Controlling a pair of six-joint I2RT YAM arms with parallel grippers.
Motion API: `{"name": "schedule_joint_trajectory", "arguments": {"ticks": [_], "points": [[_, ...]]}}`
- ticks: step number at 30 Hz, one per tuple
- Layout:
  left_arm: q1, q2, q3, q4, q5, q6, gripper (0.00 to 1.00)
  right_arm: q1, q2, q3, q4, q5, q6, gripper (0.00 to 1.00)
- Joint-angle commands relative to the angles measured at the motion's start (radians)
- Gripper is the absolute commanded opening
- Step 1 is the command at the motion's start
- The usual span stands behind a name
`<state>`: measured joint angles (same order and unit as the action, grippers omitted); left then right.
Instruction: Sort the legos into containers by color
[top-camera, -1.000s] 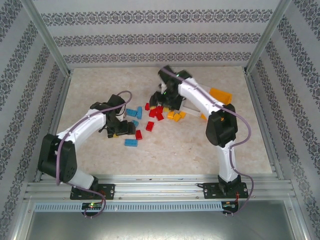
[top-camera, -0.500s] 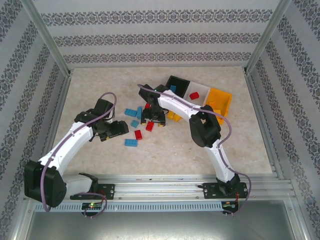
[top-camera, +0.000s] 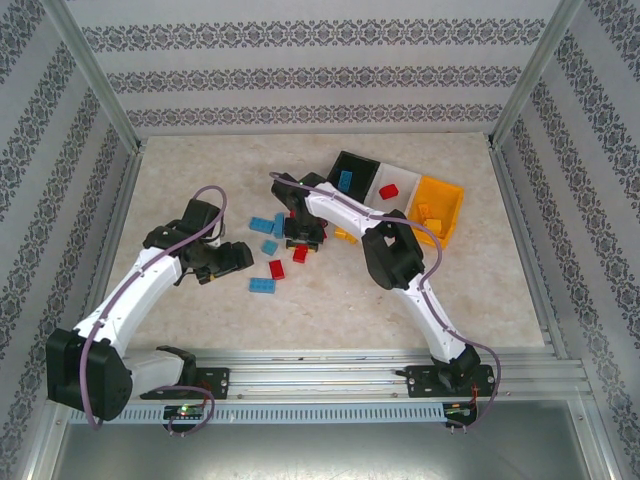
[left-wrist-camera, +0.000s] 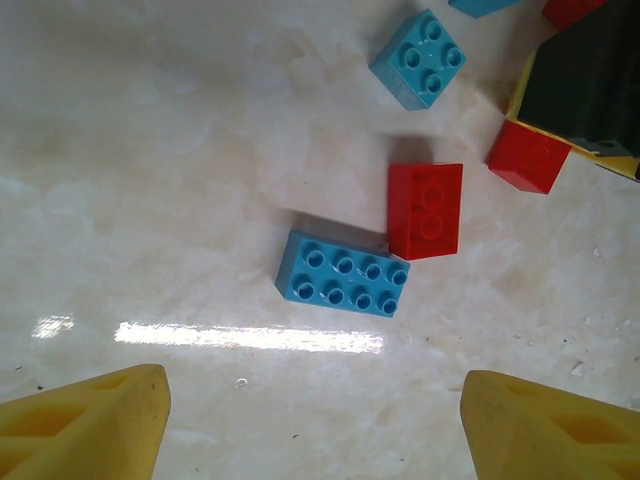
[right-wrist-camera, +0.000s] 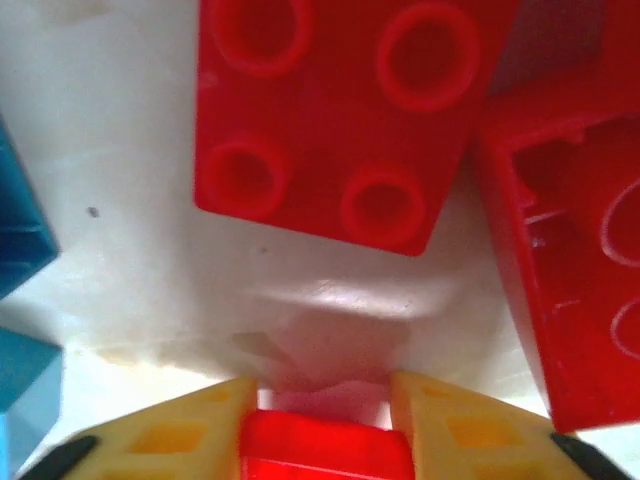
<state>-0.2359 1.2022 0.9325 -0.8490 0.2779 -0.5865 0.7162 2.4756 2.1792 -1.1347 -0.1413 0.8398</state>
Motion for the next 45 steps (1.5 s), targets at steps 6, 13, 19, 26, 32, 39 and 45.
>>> {"name": "schedule_joint_trajectory", "arguments": {"ticks": [6,13,19,26,32,39,45], "points": [[-0.125,0.157,0.043,0.129,0.014,-0.086,0.76,-0.026,-0.16,-0.082,-0.018,0.039,0.001,0.21],[-0.216,0.396,0.156,0.223,-0.002,-0.111,0.71,-0.197,-0.45,-0.276,0.022,0.072,-0.069,0.21],[-0.234,0.537,0.264,0.21,-0.01,-0.085,0.66,-0.376,-0.472,-0.287,0.044,0.056,-0.138,0.21],[-0.24,0.629,0.305,0.186,-0.041,-0.071,0.62,-0.498,-0.322,-0.16,0.082,0.054,-0.183,0.22],[-0.242,0.696,0.361,0.136,-0.062,-0.045,0.6,-0.529,-0.223,0.0,0.045,0.056,-0.22,0.39],[-0.241,0.662,0.341,0.127,-0.066,-0.039,0.6,-0.497,-0.333,-0.138,0.074,0.043,-0.209,0.53],[-0.248,0.573,0.29,0.139,-0.023,-0.031,0.62,-0.415,-0.56,-0.44,0.144,0.03,-0.183,0.58]]}}
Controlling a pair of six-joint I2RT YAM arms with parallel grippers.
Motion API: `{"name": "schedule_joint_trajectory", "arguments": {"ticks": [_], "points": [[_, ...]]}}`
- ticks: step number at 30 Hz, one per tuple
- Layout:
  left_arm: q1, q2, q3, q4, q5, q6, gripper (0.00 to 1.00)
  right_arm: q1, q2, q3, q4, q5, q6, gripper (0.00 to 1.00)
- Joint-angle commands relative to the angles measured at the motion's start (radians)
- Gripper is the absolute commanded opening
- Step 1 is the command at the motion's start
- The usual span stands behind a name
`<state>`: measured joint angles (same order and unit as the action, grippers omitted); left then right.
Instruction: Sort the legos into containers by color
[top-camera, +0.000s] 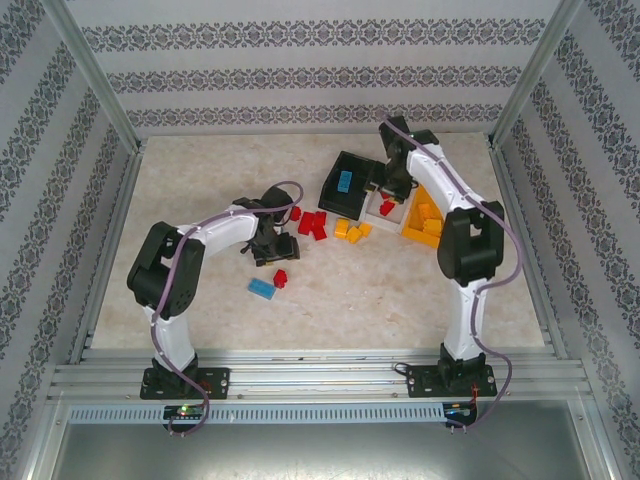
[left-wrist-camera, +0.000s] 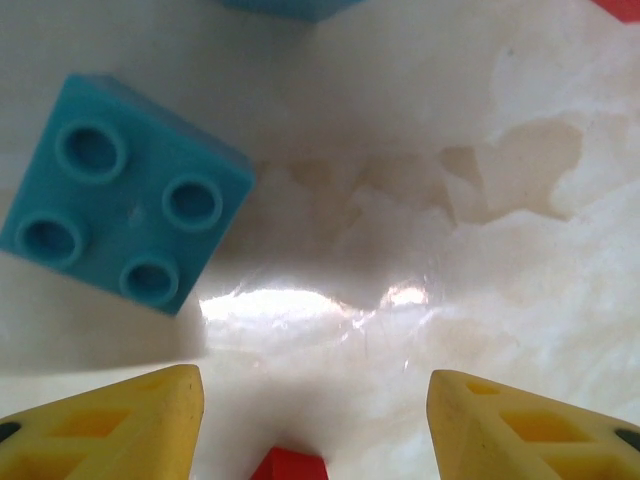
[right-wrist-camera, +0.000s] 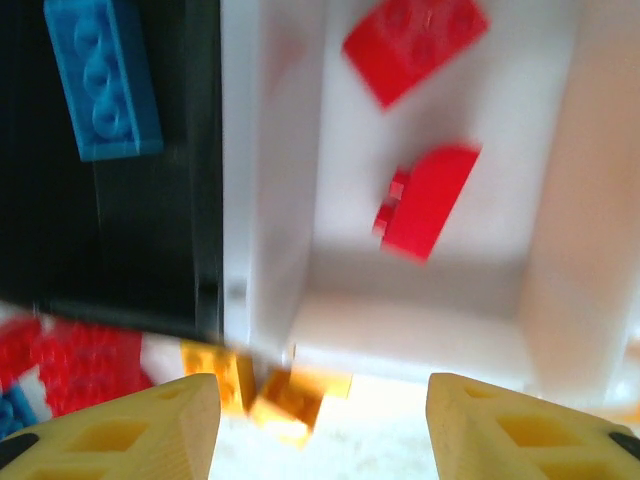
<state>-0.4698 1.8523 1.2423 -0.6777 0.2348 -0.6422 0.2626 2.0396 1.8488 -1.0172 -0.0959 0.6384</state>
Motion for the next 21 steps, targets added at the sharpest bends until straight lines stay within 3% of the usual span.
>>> {"name": "schedule_joint_trajectory", "arguments": {"ticks": [1,6,12,16,21], "points": [[-0.015,-0.086,-0.02,-0.042,0.021,0.032,0.62,0.042,-0.148,-0.151,0.037,-0.025,0.03,0.58],[-0.048,-0.078,-0.016,-0.107,0.033,0.083,0.61,0.056,-0.254,-0.358,0.107,-0.065,0.077,0.58],[-0.081,-0.044,-0.034,-0.146,0.008,0.103,0.59,0.05,-0.3,-0.418,0.126,-0.064,0.087,0.58],[-0.086,-0.039,-0.039,-0.159,-0.009,0.108,0.46,0.047,-0.324,-0.428,0.123,-0.059,0.084,0.58],[-0.093,-0.011,-0.036,-0.19,-0.032,0.127,0.45,0.028,-0.372,-0.481,0.137,-0.068,0.089,0.57]]}}
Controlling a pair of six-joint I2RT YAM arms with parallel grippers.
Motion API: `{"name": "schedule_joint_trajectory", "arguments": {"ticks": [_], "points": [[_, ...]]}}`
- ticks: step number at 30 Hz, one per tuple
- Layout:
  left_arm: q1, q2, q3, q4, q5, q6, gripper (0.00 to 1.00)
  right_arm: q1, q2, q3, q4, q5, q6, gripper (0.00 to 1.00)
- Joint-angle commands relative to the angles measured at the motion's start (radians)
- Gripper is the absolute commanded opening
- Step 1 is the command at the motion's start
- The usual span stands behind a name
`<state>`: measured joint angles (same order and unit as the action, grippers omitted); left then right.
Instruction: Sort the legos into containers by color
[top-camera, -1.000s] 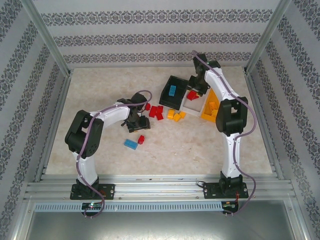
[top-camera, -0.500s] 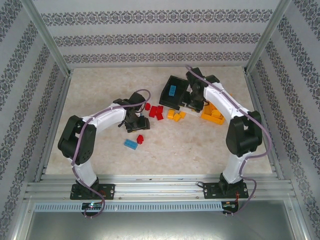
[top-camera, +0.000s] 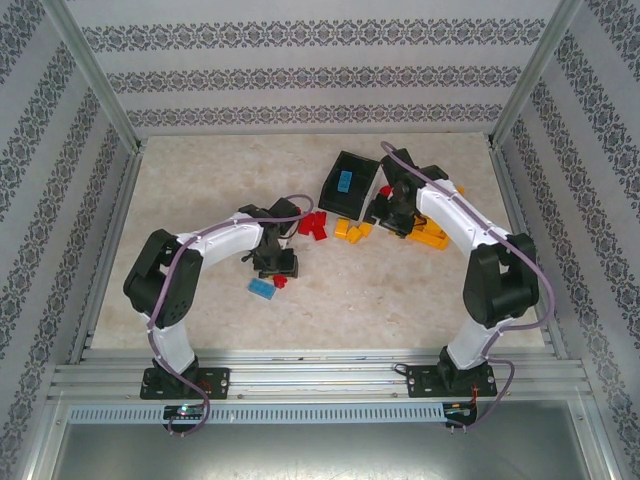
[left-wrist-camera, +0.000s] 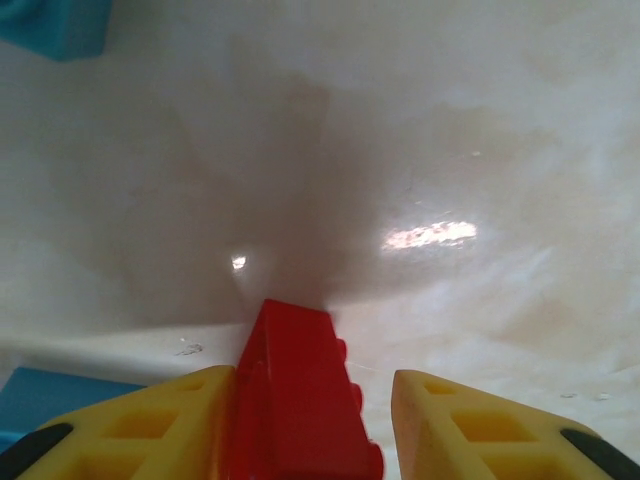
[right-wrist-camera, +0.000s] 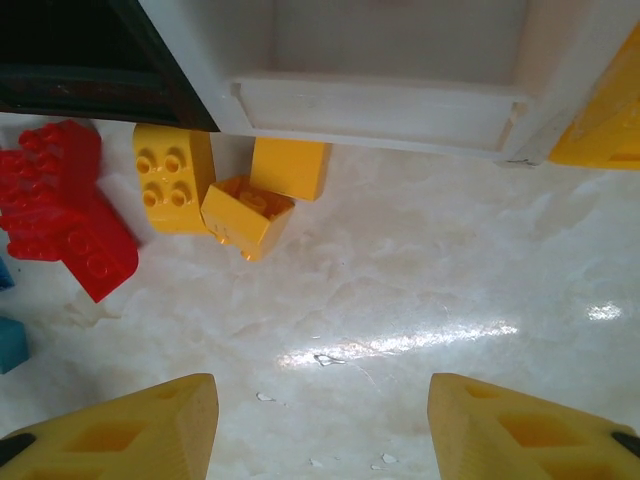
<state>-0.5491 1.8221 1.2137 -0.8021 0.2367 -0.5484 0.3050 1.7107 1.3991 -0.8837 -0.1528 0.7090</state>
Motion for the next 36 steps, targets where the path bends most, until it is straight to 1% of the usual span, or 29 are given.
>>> {"name": "schedule_joint_trajectory", "arguments": {"ticks": [1,3,6,7,8,11,14,16,18,22,24,27,31,33,34,36], "points": [[-0.016,0.022,-0.005,-0.069,-0.034,0.034,0.44,-0.02,-0.051,-0.039,0.005,-0.011,0.018,0.57],[-0.02,0.035,0.005,-0.075,-0.036,0.038,0.35,-0.023,-0.067,-0.061,0.01,-0.018,0.017,0.57],[-0.028,0.054,0.031,-0.088,-0.026,0.036,0.16,-0.017,-0.083,-0.087,0.013,-0.037,0.02,0.57],[-0.028,0.055,0.042,-0.093,-0.018,0.033,0.13,-0.01,-0.083,-0.095,0.008,-0.039,0.019,0.57],[-0.028,0.053,0.056,-0.097,-0.014,0.029,0.12,-0.003,-0.083,-0.102,0.007,-0.046,0.015,0.57],[-0.028,0.042,0.139,-0.121,0.009,0.01,0.11,0.007,-0.088,-0.145,0.013,-0.05,0.02,0.58],[-0.028,0.045,0.278,-0.106,0.048,-0.031,0.11,-0.037,-0.156,-0.236,0.058,-0.079,0.056,0.58],[-0.028,0.067,0.376,-0.037,0.099,-0.086,0.11,-0.073,-0.237,-0.305,0.081,-0.084,0.068,0.58],[-0.028,0.1,0.436,0.08,0.157,-0.172,0.12,-0.094,-0.31,-0.362,0.083,-0.081,0.066,0.58],[-0.028,0.221,0.523,0.374,0.252,-0.375,0.12,-0.125,-0.448,-0.478,0.089,-0.094,0.078,0.58],[-0.034,0.3,0.597,0.452,0.268,-0.442,0.12,-0.133,-0.513,-0.53,0.101,-0.11,0.096,0.58],[-0.046,0.428,0.758,0.484,0.271,-0.477,0.12,-0.14,-0.597,-0.589,0.112,-0.128,0.125,0.58],[-0.056,0.596,0.99,0.52,0.285,-0.537,0.12,-0.141,-0.677,-0.628,0.108,-0.138,0.15,0.58],[-0.063,0.692,1.143,0.502,0.296,-0.555,0.13,-0.142,-0.705,-0.634,0.09,-0.137,0.15,0.58],[-0.067,0.745,1.232,0.486,0.302,-0.565,0.18,-0.141,-0.717,-0.635,0.08,-0.134,0.147,0.59],[-0.072,0.84,1.389,0.442,0.308,-0.591,0.47,-0.145,-0.727,-0.633,0.074,-0.136,0.14,0.61]]}}
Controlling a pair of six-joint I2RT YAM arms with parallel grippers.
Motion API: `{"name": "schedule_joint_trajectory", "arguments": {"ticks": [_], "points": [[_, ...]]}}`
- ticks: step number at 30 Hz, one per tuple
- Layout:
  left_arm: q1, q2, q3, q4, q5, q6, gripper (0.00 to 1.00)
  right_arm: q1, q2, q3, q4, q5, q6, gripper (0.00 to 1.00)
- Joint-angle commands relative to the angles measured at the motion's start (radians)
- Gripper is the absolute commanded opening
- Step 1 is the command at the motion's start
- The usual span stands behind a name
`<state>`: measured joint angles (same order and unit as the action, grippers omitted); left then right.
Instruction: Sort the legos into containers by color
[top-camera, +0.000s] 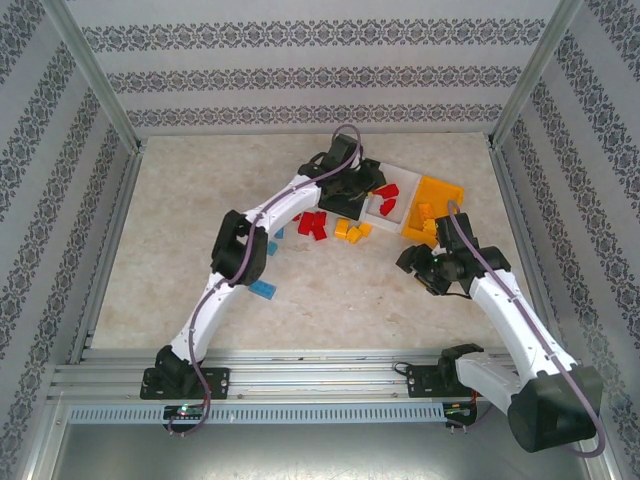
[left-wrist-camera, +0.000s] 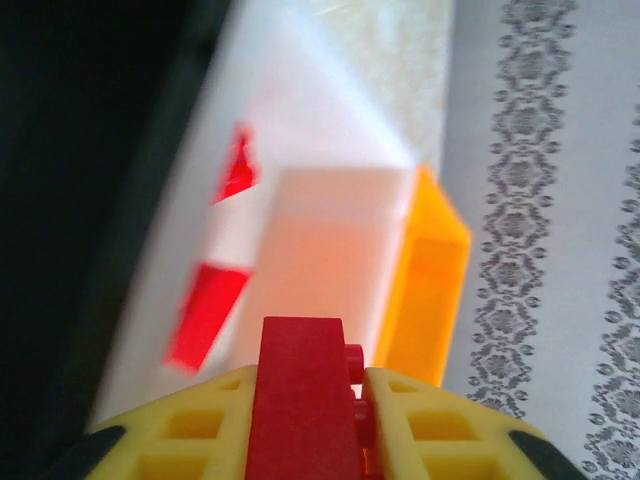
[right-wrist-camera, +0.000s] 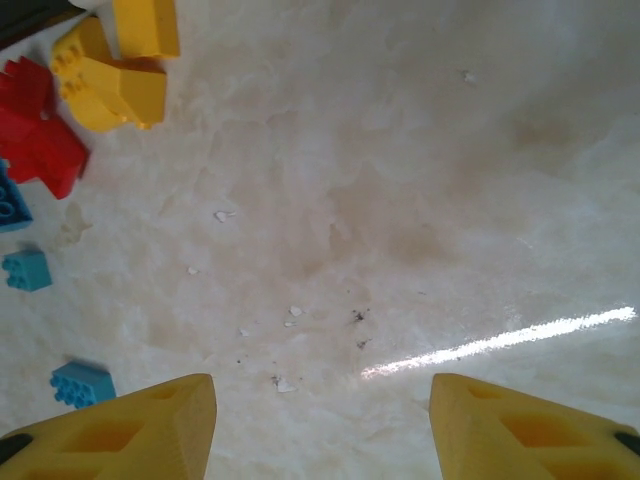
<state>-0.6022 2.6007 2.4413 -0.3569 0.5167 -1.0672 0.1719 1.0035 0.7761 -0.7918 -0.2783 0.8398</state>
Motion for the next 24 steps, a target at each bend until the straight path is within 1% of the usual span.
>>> {"name": "schedule_joint_trajectory", "arguments": {"ticks": [1,4,8,11,13,15,17,19,21,22,24], "points": [[-0.021,0.095,0.216,-0.023,0.027,-0.084,0.51,-0.011,-0.019,-0.003,-0.022,-0.01,0.002,0.63],[-0.019,0.098,0.216,-0.028,0.028,-0.083,0.57,-0.011,0.009,0.029,-0.03,-0.008,-0.015,0.63],[-0.016,0.017,0.17,-0.079,0.021,0.012,0.59,0.006,0.099,0.087,-0.018,-0.018,-0.046,0.63],[-0.007,-0.099,0.106,-0.199,-0.025,0.15,0.59,0.057,0.247,0.18,-0.014,-0.013,-0.084,0.62],[-0.001,-0.213,0.012,-0.305,-0.111,0.269,0.6,0.109,0.365,0.255,0.003,0.006,-0.11,0.62],[0.008,-0.349,-0.147,-0.342,-0.2,0.341,0.6,0.146,0.468,0.318,0.019,0.044,-0.126,0.63],[0.032,-0.498,-0.368,-0.302,-0.255,0.36,0.6,0.173,0.583,0.397,0.027,0.055,-0.138,0.63],[0.079,-0.656,-0.626,-0.213,-0.272,0.329,0.6,0.197,0.698,0.489,0.015,0.081,-0.144,0.65],[0.131,-0.789,-0.845,-0.139,-0.273,0.289,0.6,0.215,0.79,0.572,0.009,0.096,-0.143,0.66],[0.158,-0.852,-0.938,-0.119,-0.273,0.271,0.6,0.223,0.832,0.612,0.0,0.107,-0.138,0.66],[0.203,-0.948,-1.071,-0.107,-0.271,0.262,0.6,0.236,0.903,0.685,-0.016,0.124,-0.132,0.67]]}}
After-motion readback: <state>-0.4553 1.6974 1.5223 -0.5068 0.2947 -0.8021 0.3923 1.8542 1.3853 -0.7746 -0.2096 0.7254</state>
